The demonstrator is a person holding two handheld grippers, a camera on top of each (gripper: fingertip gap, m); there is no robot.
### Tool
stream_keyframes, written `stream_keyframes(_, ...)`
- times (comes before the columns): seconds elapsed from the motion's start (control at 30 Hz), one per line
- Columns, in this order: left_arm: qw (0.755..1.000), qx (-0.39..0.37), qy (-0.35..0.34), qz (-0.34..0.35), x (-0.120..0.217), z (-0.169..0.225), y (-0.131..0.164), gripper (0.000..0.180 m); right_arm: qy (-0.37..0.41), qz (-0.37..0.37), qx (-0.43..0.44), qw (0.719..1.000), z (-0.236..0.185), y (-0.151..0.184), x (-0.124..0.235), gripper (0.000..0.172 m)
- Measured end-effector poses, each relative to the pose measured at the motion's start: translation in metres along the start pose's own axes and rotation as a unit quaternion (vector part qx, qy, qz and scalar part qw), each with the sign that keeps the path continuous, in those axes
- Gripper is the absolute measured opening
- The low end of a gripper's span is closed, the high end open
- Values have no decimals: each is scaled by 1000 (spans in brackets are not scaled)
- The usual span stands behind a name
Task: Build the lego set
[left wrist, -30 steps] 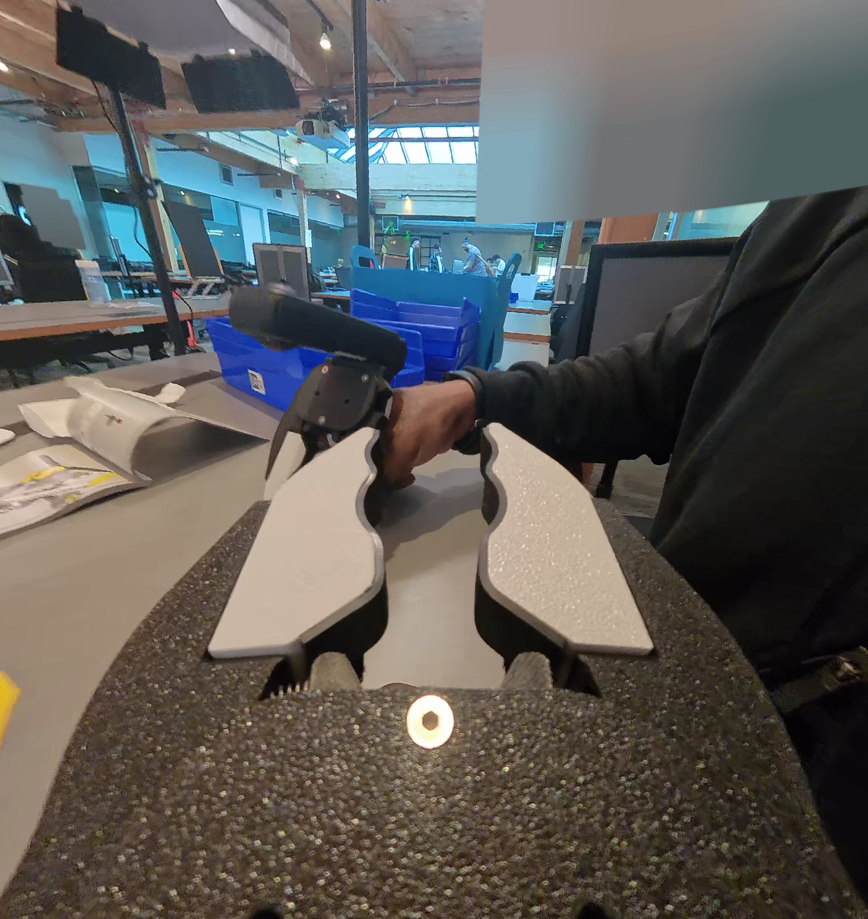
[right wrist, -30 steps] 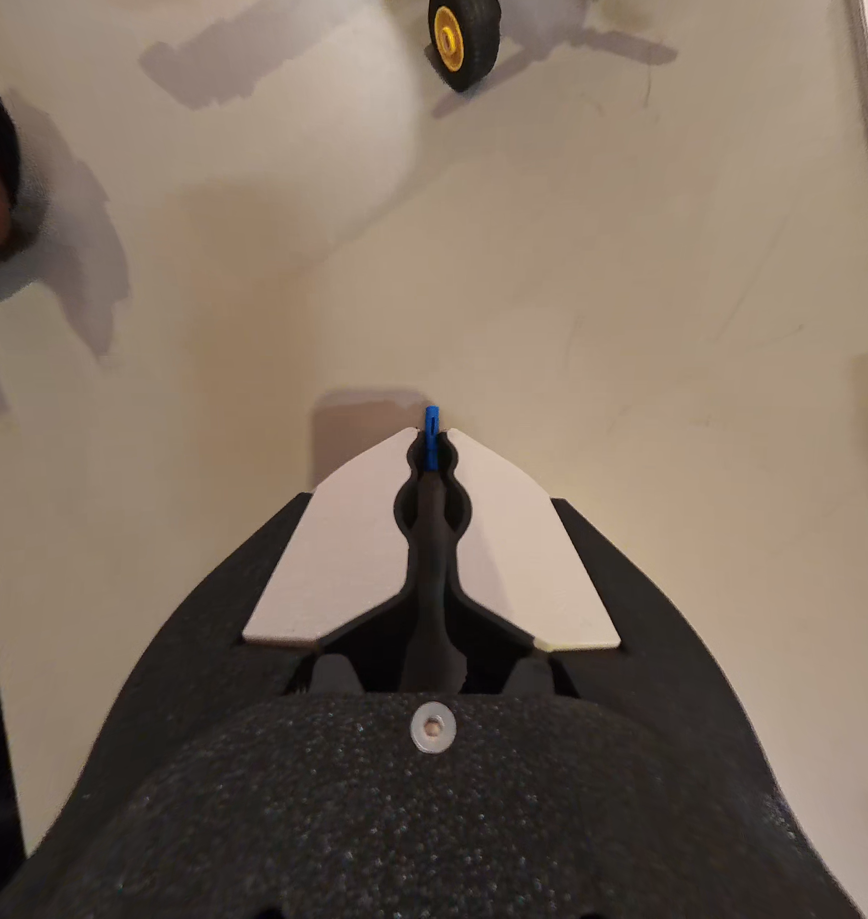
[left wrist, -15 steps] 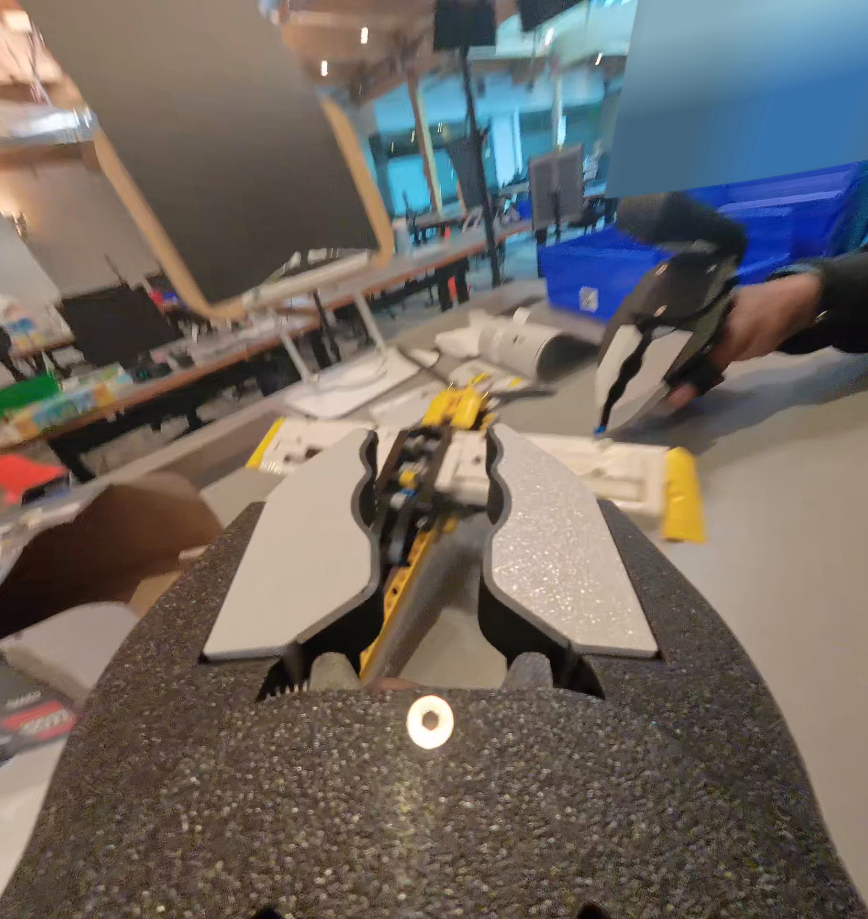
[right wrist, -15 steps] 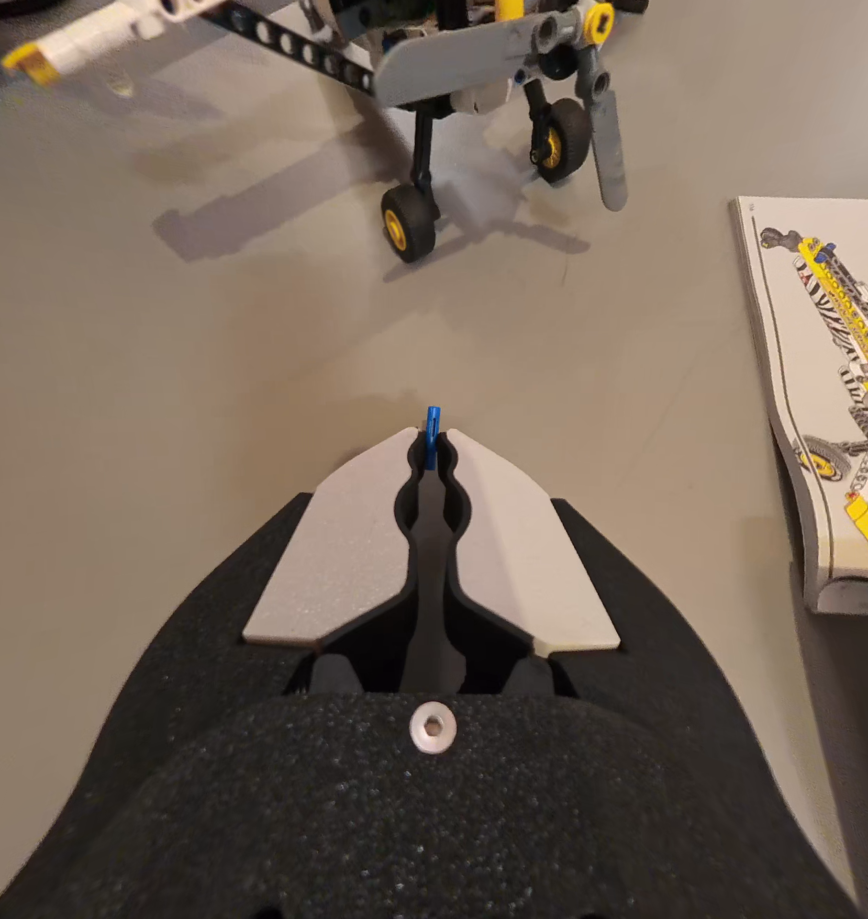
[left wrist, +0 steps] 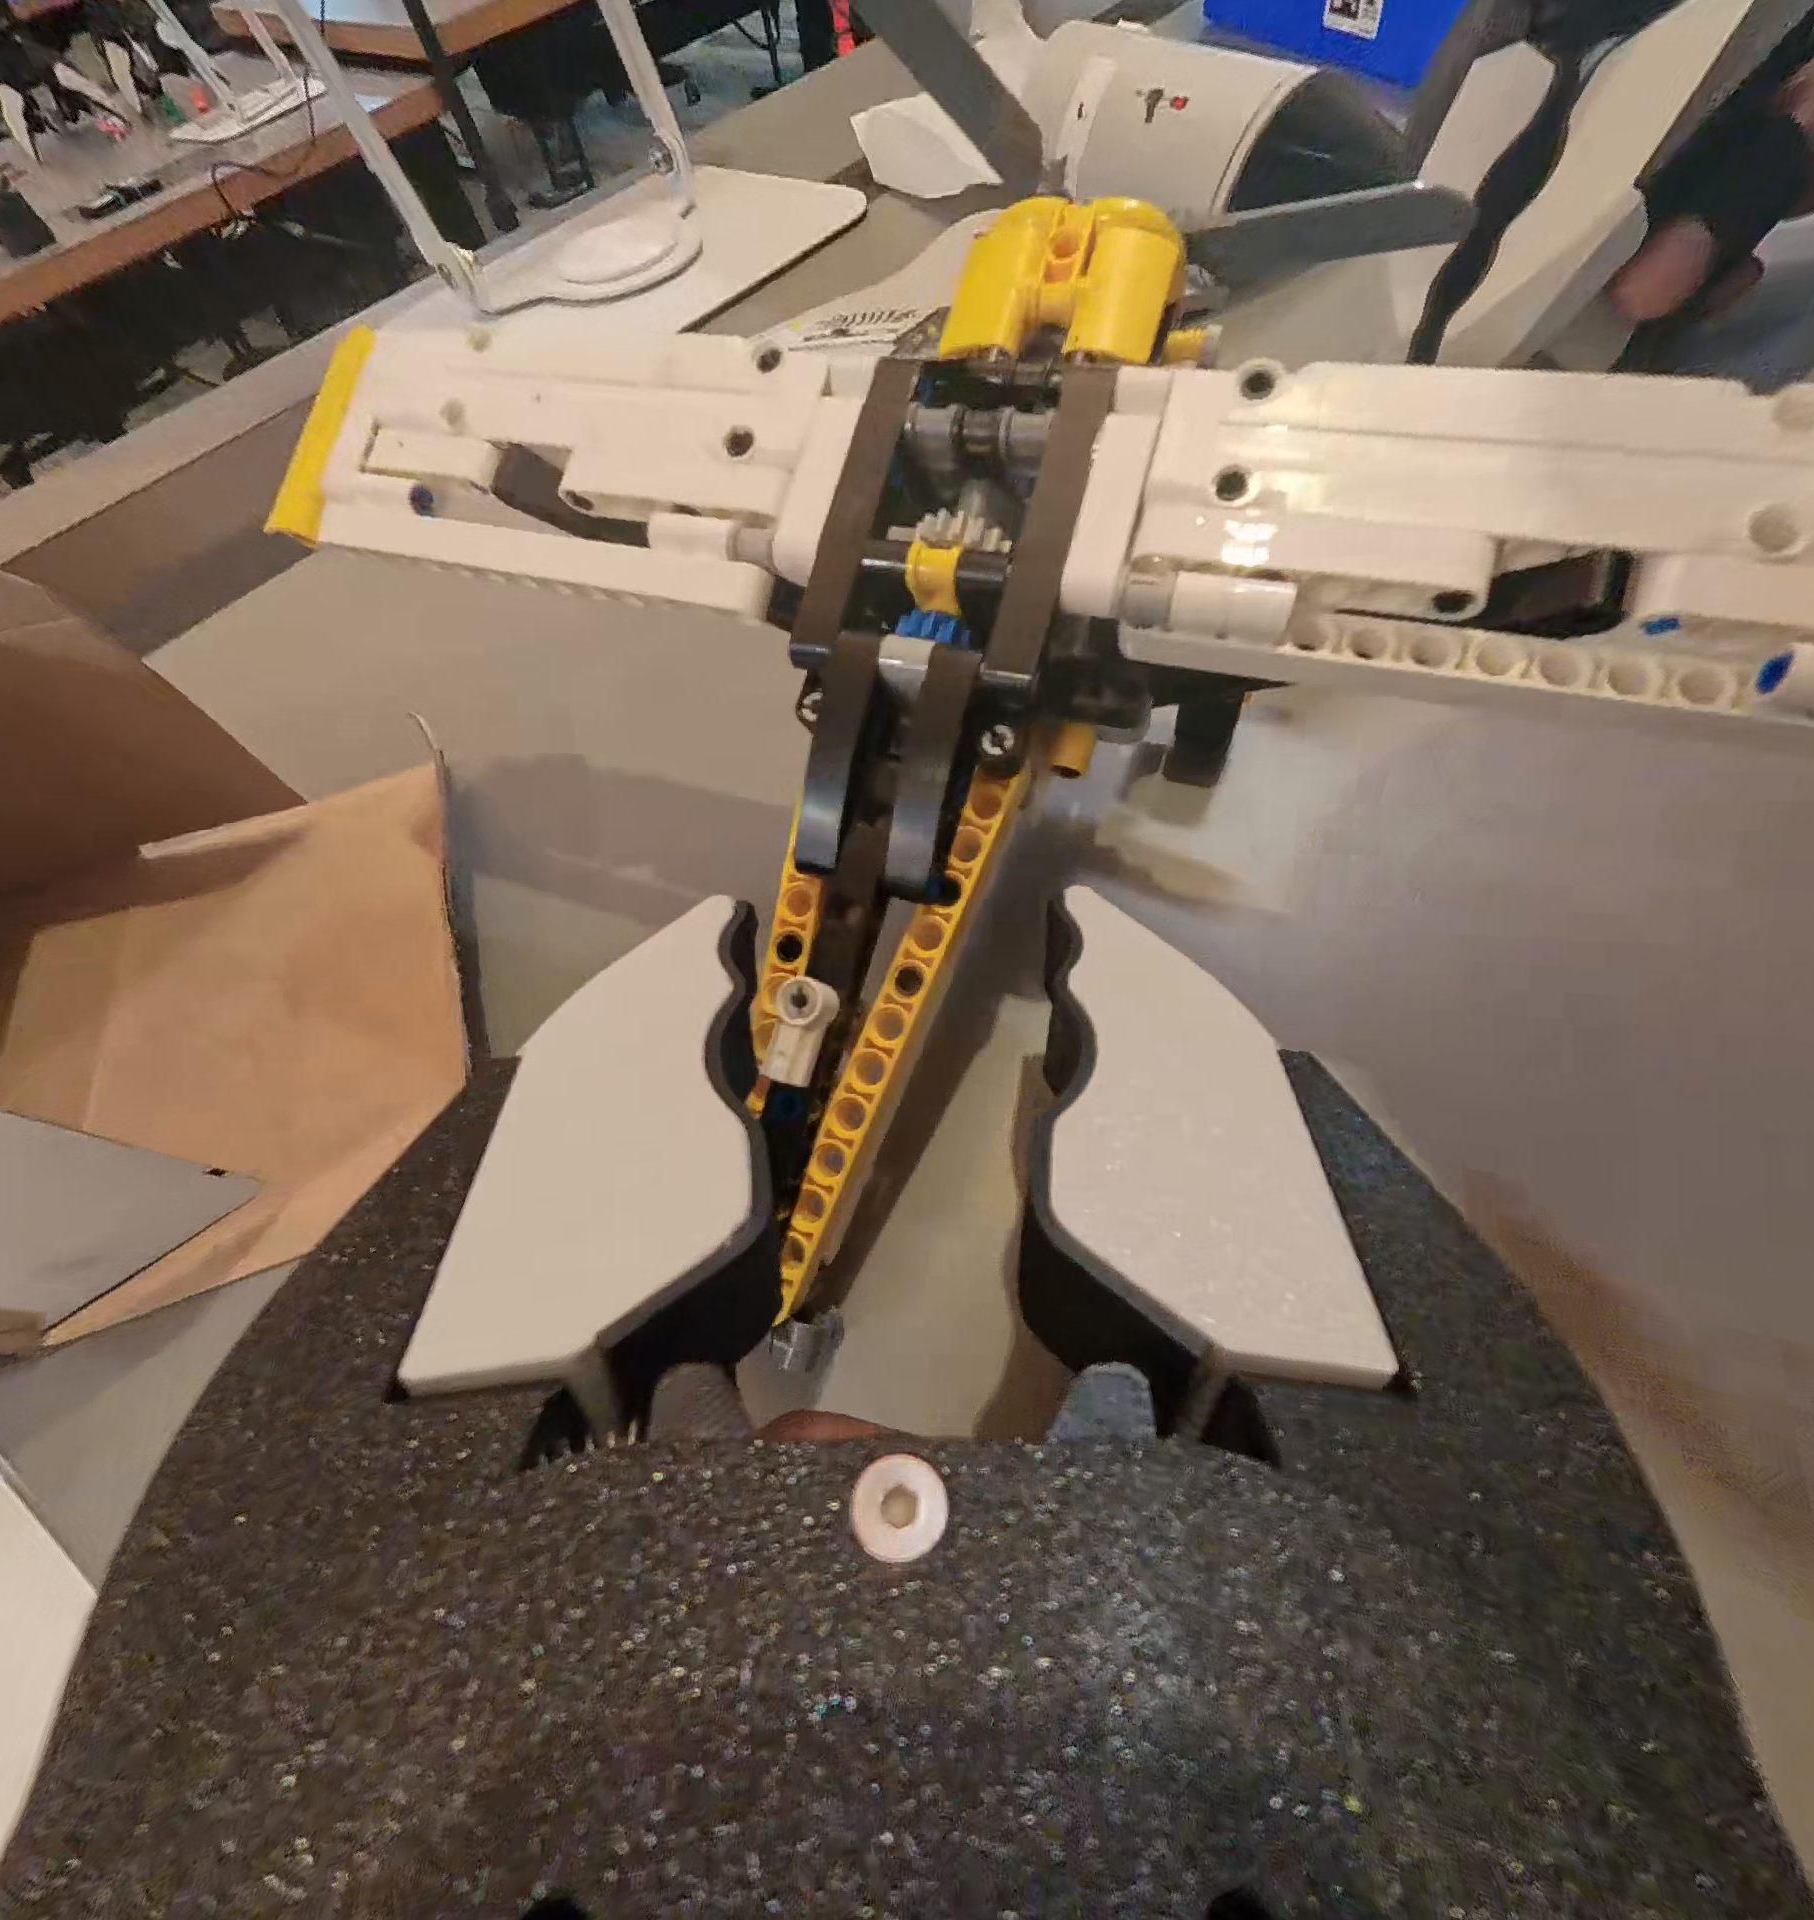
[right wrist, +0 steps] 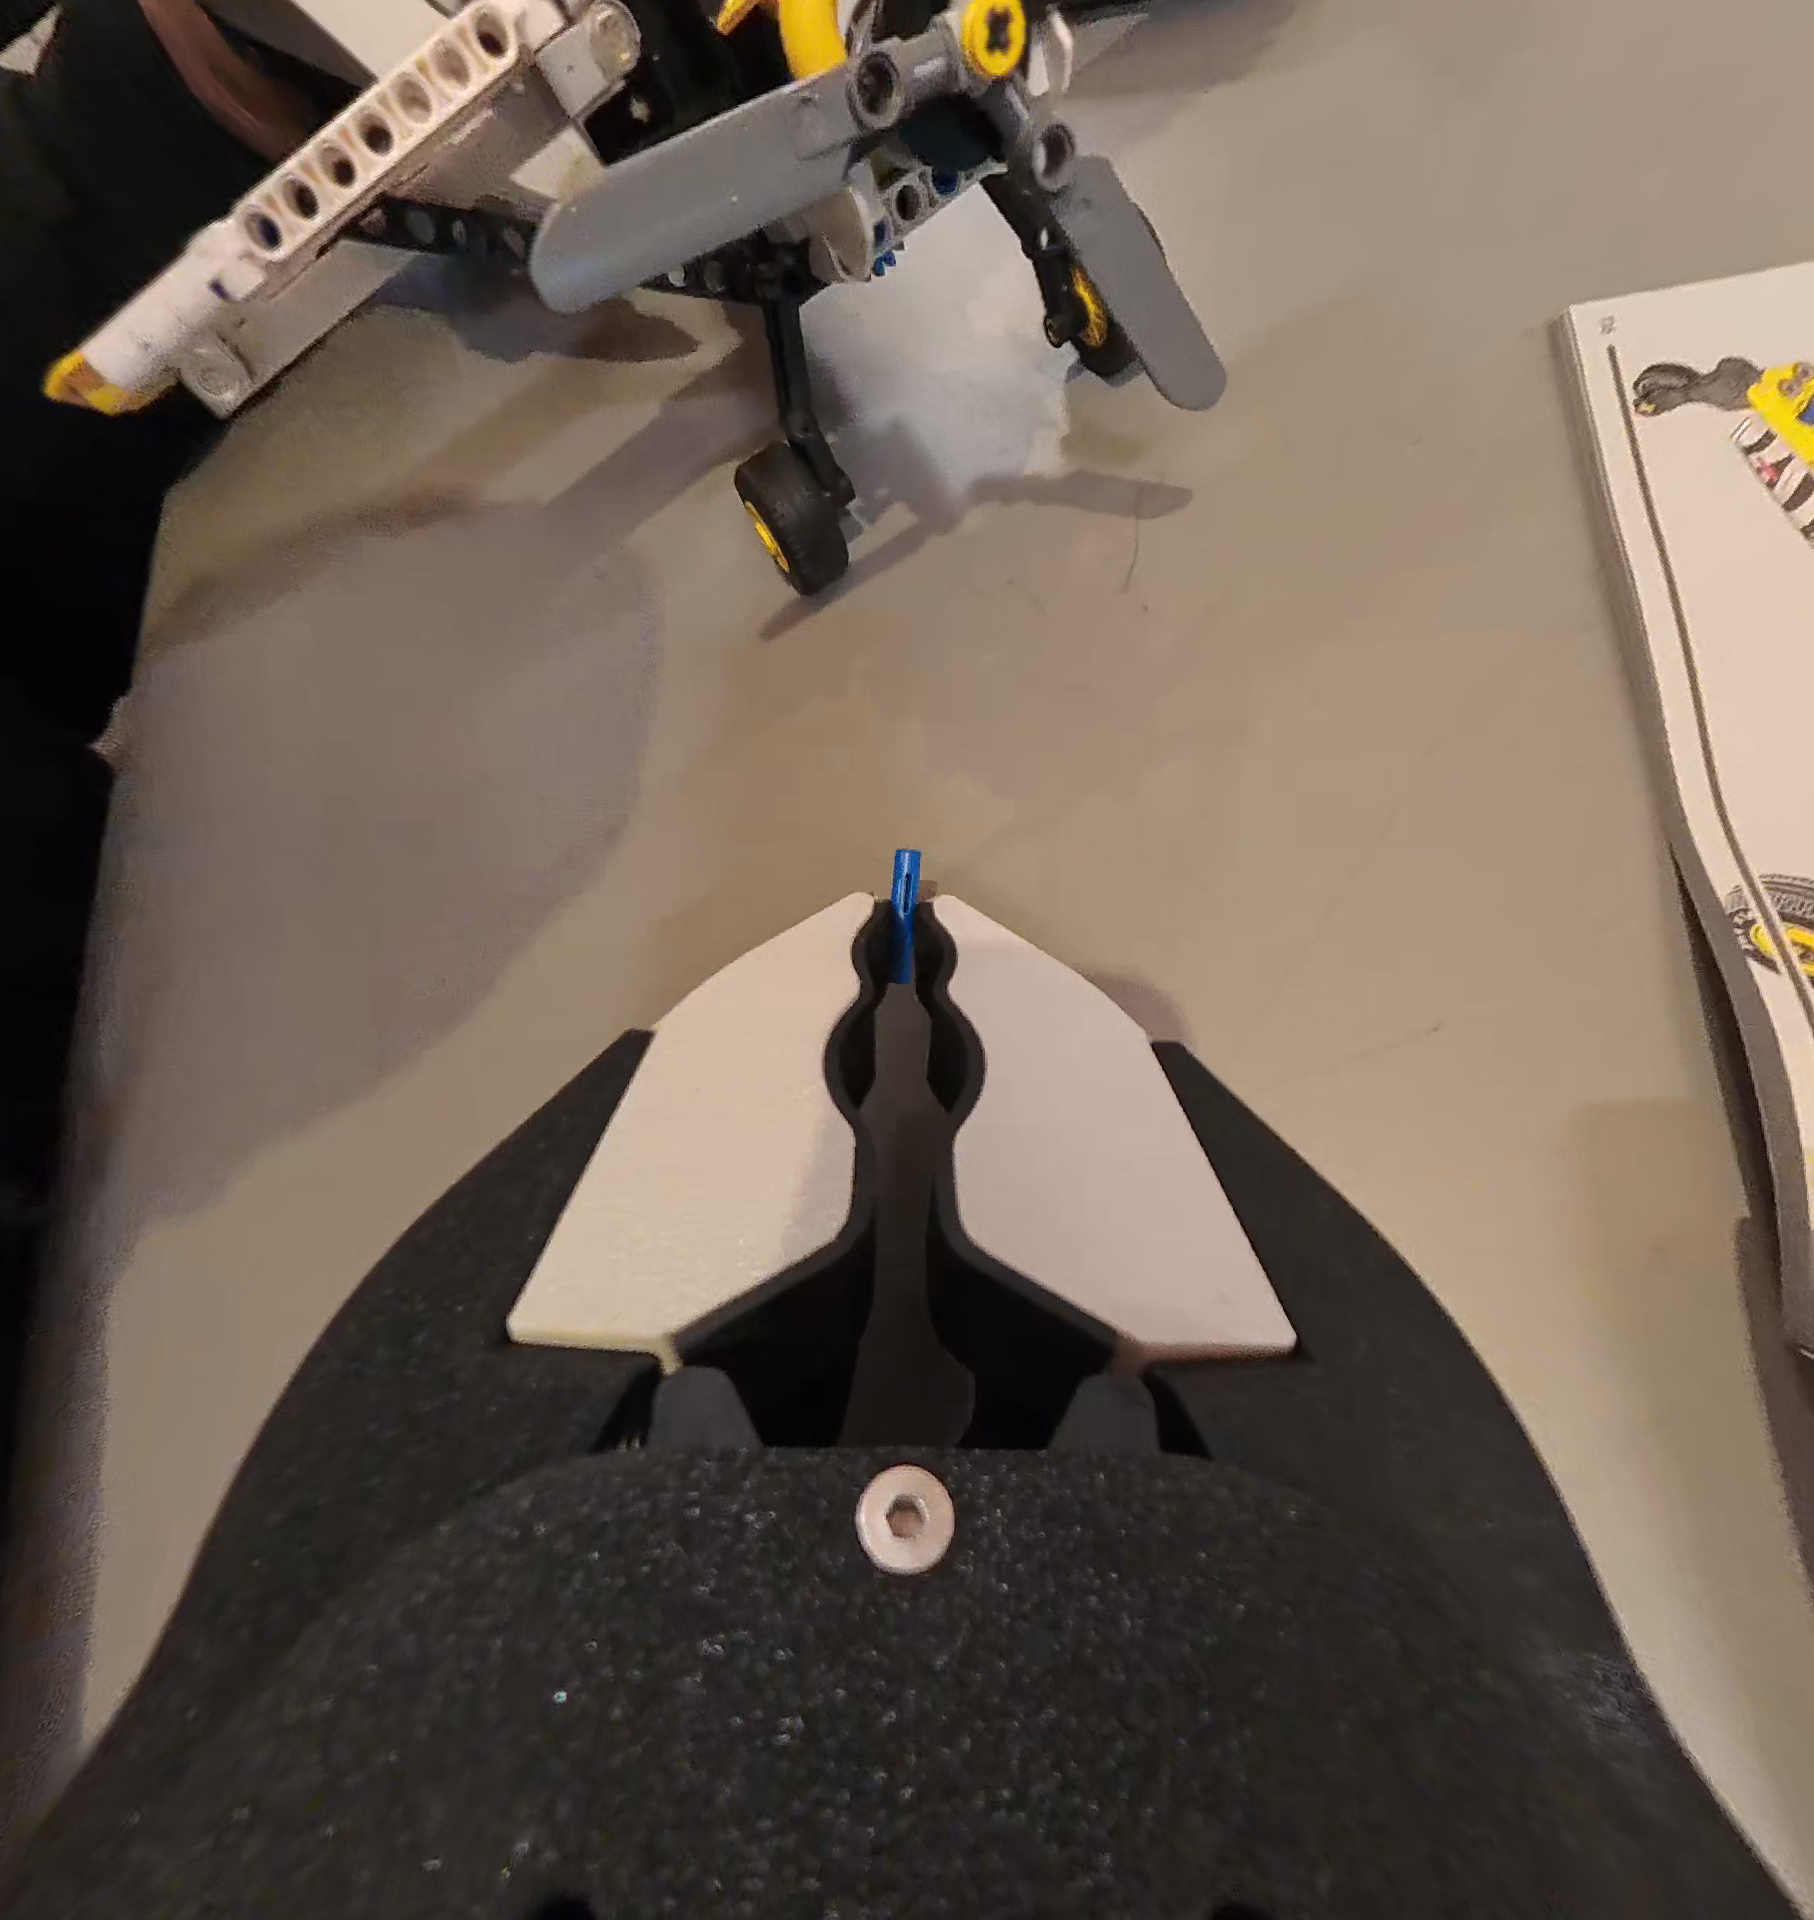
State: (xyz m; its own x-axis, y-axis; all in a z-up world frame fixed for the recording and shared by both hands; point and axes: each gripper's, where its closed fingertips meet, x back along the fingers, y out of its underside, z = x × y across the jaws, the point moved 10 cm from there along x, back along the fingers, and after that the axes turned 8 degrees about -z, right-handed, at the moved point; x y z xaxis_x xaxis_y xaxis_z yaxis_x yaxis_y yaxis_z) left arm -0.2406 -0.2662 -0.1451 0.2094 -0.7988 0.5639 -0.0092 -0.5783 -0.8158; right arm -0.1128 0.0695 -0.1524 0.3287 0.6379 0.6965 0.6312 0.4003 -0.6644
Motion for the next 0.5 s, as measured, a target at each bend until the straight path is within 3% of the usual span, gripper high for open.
stream_keyframes(0.13, 1000, 24, 7, 6, 1, -5, 0, 43, -17, 9, -19, 1000, 3, 1, 3, 4)
stream_keyframes(0.5, 1000, 7, -16, -15, -2, 0, 0, 41, -9, 6, -18, 1000, 2, 2, 2, 4)
